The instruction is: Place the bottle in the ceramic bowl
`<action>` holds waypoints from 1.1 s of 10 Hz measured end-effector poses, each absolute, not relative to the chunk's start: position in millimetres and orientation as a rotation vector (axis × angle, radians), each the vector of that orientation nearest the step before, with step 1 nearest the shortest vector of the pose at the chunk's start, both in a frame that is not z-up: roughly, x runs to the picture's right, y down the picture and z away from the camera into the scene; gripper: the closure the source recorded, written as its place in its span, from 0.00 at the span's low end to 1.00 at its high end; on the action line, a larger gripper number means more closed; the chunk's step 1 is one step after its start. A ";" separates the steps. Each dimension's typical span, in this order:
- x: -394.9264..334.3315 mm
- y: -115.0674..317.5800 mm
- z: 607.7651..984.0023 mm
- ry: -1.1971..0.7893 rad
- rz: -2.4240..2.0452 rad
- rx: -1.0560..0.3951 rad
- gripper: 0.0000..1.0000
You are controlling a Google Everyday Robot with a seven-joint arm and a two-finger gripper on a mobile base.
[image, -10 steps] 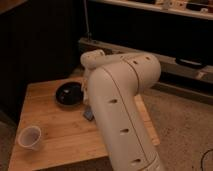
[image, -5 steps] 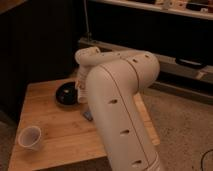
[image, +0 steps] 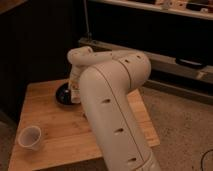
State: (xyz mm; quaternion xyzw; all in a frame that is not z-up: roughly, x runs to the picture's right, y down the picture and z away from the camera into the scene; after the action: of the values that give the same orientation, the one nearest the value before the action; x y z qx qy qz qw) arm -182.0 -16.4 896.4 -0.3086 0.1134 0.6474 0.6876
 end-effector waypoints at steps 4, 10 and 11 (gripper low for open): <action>-176.4 -13.7 899.6 0.265 1.453 -0.703 0.22; -170.5 -13.6 898.8 0.258 1.465 -0.723 0.20; -169.5 -13.6 899.1 0.259 1.466 -0.722 0.20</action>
State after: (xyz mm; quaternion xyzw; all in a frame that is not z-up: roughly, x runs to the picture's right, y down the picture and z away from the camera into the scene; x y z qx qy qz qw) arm -169.5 -13.6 899.1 -0.3214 0.1150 0.6522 0.6768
